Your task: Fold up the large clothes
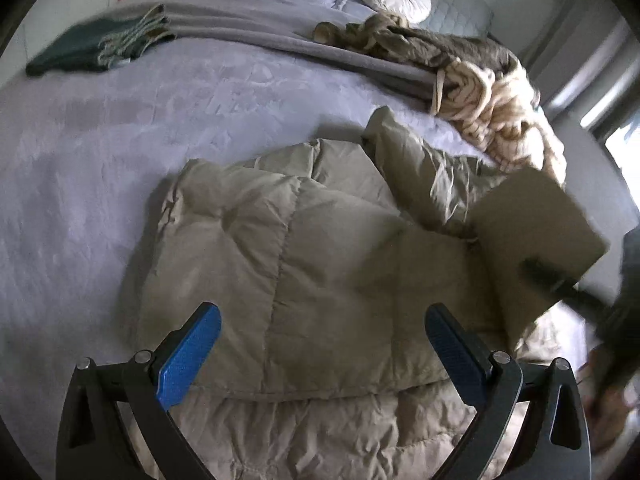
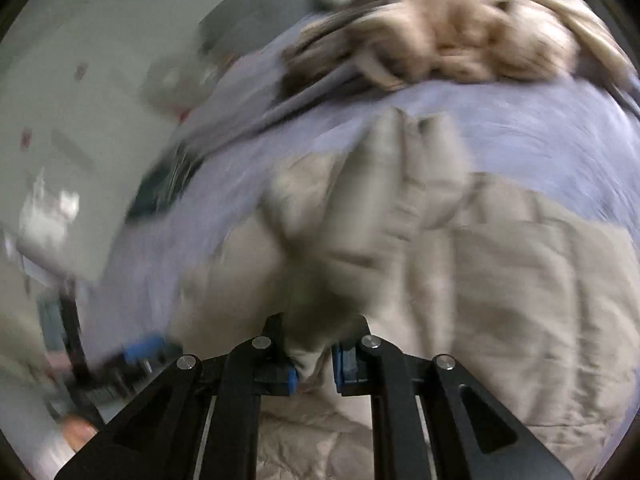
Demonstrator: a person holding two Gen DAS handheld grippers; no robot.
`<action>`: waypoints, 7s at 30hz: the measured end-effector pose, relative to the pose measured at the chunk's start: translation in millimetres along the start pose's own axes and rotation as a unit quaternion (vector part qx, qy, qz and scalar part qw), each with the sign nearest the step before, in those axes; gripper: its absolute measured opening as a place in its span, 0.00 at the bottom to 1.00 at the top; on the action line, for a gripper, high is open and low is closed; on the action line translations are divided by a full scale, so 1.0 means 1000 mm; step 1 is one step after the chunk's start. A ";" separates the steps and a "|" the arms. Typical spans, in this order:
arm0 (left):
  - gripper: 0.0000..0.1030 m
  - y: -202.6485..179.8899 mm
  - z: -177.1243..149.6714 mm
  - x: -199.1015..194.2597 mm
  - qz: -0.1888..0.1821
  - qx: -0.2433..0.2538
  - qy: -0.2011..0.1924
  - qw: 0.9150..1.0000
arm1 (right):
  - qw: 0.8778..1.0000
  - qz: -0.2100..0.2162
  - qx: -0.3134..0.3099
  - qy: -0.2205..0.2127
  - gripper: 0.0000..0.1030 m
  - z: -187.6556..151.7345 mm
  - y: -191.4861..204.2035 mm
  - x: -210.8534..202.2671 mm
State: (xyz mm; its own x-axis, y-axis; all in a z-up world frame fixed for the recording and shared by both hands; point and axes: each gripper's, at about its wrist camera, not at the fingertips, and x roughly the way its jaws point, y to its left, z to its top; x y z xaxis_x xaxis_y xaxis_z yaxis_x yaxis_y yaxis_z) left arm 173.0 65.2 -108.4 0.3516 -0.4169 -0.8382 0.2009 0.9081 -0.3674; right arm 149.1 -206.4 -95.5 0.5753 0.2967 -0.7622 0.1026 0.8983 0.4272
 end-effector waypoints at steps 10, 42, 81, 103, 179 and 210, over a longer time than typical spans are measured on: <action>0.99 -0.006 0.001 0.014 -0.110 -0.034 0.030 0.993 | 0.992 -0.025 -0.064 0.108 0.63 -0.043 0.030 0.044; 0.47 -0.036 -0.026 0.035 0.077 0.052 0.032 0.995 | 0.953 -0.054 0.297 0.023 0.15 -0.103 -0.209 -0.067; 0.32 -0.047 -0.047 0.060 0.107 0.128 0.034 0.985 | 0.970 -0.221 0.097 -0.001 0.20 -0.104 -0.200 -0.098; 0.96 -0.068 -0.083 -0.033 0.143 0.101 0.046 0.984 | 0.970 -0.129 0.197 0.057 0.59 -0.154 -0.166 -0.150; 1.00 0.085 -0.289 -0.118 -0.037 -0.138 0.182 0.973 | 0.858 0.027 0.512 0.033 1.00 -0.390 -0.121 -0.208; 1.00 0.043 -0.273 -0.097 0.071 -0.017 0.140 0.987 | 0.843 0.089 0.531 0.015 0.32 -0.366 -0.128 -0.170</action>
State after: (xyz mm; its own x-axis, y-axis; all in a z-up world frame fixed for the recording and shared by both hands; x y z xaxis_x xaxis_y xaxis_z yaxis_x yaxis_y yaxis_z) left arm -102.3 155.1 -152.9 0.1062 -0.2630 -0.9589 0.1353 0.9593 -0.2481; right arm -259.2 -252.7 -198.6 0.6392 0.4178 -0.6457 0.6944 0.0473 0.7180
